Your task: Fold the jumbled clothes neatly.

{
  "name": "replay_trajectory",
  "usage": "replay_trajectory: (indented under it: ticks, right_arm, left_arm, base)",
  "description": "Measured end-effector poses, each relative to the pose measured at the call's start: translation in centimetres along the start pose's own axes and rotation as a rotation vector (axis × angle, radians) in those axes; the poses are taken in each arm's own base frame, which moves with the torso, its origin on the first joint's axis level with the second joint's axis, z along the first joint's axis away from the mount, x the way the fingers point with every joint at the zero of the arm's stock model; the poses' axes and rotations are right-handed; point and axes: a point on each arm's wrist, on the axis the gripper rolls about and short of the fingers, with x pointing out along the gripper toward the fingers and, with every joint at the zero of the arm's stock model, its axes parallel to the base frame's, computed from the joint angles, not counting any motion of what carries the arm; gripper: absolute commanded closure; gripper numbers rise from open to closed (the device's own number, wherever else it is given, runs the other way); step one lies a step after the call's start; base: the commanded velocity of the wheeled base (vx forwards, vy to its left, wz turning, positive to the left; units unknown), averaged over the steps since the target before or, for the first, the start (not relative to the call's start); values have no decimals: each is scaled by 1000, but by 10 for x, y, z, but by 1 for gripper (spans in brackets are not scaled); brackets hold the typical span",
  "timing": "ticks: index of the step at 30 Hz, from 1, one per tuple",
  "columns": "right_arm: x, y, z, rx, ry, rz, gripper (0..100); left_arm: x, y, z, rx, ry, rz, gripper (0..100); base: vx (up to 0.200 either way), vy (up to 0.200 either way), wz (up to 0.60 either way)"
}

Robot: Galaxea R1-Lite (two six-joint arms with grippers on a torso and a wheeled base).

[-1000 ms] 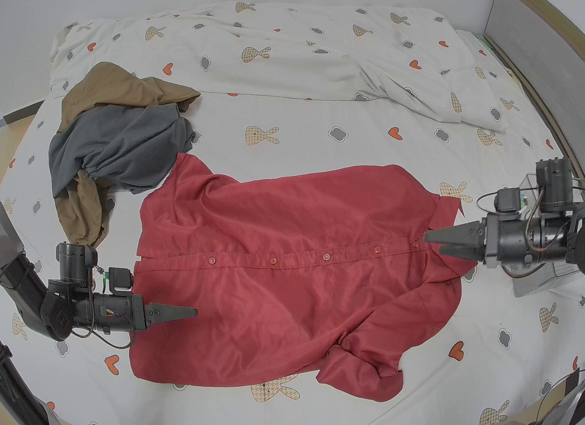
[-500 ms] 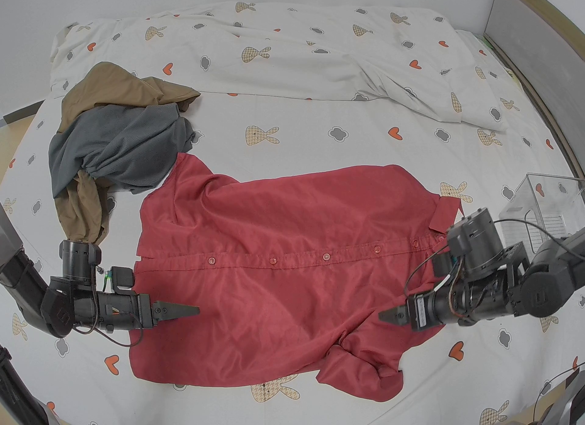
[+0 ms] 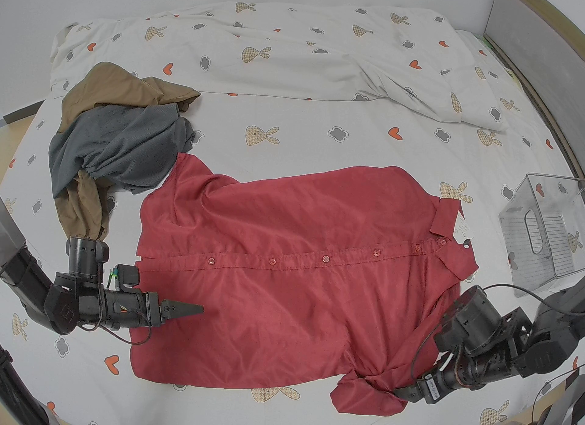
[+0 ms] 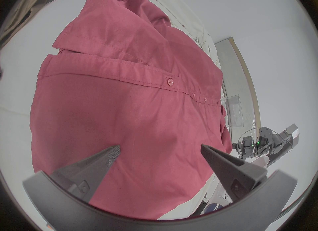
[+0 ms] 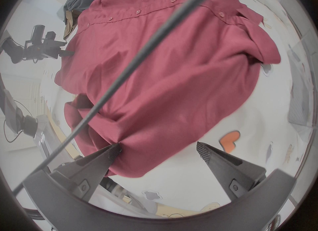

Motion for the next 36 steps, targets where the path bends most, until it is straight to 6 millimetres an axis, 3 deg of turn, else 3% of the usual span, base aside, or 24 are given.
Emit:
replay_trajectory:
  ticks: [8, 13, 19, 25, 32, 36]
  right_arm:
    - [-17, -25, -22, 55, -17, -40, 0]
    - [-27, -29, -26, 71, -55, -34, 0]
    - [-36, -21, -32, 28, -65, 13, 0]
    - [-31, -12, -34, -11, -7, 102, 0]
    - [-15, -3, -17, -16, 44, 133, 0]
    - [-10, 0, 14, 15, -22, 141, 0]
  left_arm:
    - [4, 3, -2, -9, 14, 4, 0]
    - [5, 3, -3, -12, 18, 5, 0]
    - [6, 4, -3, -13, 21, 6, 0]
    - [6, 4, -4, -14, 22, 6, 0]
    - [6, 4, -4, -14, 21, 6, 0]
    - [6, 4, -4, -14, 21, 6, 0]
  base:
    - [0, 0, 0]
    - [0, 0, 0]
    - [0, 0, 0]
    - [0, 0, 0]
    - [0, 0, 0]
    - [0, 0, 0]
